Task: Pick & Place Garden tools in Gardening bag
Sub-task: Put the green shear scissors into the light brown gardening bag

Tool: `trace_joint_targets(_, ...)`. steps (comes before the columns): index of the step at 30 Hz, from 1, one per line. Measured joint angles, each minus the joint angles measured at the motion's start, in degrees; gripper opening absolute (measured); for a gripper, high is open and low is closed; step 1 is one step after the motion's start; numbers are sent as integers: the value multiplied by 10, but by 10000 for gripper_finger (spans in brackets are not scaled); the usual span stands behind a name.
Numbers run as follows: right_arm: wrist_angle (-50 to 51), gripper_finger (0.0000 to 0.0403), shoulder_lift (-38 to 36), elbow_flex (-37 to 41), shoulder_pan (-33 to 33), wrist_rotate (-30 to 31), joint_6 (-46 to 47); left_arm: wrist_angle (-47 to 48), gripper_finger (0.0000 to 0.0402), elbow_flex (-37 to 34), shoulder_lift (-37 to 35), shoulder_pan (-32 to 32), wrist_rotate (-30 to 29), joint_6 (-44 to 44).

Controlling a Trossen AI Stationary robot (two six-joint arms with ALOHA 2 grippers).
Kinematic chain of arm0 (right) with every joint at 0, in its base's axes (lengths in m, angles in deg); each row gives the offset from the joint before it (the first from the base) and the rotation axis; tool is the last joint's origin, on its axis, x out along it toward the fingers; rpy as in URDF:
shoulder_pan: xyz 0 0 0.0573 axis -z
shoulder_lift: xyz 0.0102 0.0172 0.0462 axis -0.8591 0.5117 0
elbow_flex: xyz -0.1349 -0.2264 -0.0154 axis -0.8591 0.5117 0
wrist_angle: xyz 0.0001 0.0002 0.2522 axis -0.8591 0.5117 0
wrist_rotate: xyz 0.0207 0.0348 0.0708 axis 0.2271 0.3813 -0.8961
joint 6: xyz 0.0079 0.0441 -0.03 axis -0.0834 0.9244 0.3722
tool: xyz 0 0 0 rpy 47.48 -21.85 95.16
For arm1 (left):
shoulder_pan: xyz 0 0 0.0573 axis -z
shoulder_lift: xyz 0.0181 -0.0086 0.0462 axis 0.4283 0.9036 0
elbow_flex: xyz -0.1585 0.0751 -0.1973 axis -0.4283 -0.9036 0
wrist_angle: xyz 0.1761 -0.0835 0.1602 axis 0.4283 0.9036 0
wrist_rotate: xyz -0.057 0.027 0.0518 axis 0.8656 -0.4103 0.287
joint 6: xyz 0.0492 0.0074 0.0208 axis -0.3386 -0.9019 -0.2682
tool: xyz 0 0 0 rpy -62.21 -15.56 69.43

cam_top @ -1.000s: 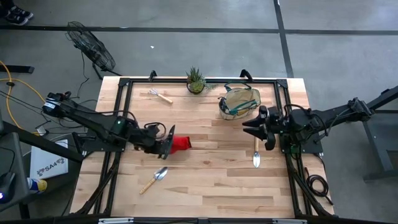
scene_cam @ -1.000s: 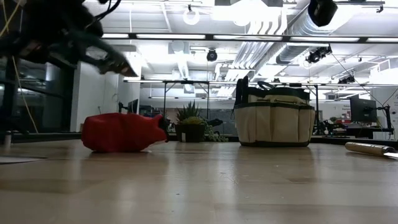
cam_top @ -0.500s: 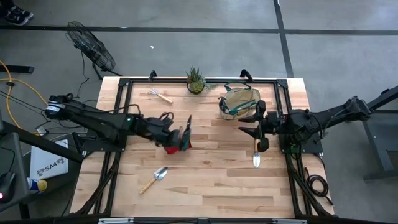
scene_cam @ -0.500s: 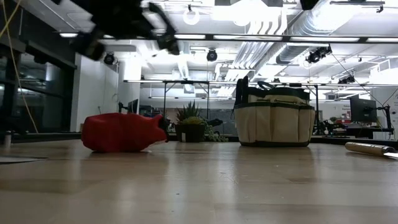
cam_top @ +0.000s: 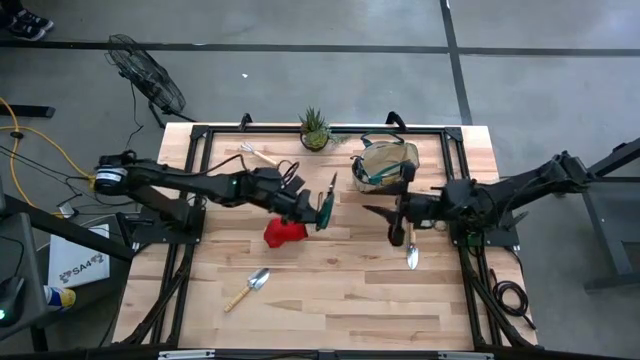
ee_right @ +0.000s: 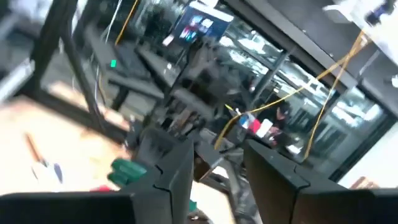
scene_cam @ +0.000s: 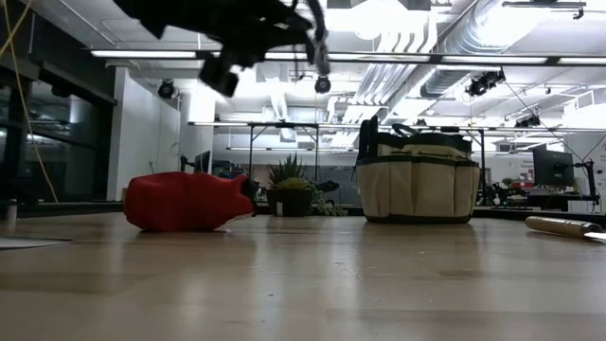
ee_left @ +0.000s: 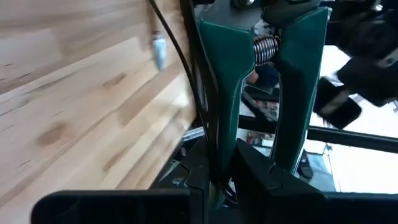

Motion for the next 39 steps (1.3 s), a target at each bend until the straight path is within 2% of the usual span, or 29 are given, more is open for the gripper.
trace_joint_targets(6, 31, 135, 60, -46, -1, 58, -108, -24, 40, 49, 26, -35, 40, -16)
trace_joint_targets(13, 34, 135, 72, -51, -34, 148, -222, -51, 40, 60, 26, -72, 68, -16)
trace_joint_targets(22, 17, 135, 101, -51, -8, 159, -303, -68, 40, 62, 25, -76, 97, 2)
trace_joint_targets(31, -73, 135, 143, -51, 6, 142, -360, -67, 40, 61, 25, -76, 97, 8)
trace_joint_targets(39, -76, 135, 170, -51, 23, 116, -394, -66, 40, 61, 25, -76, 98, 16)
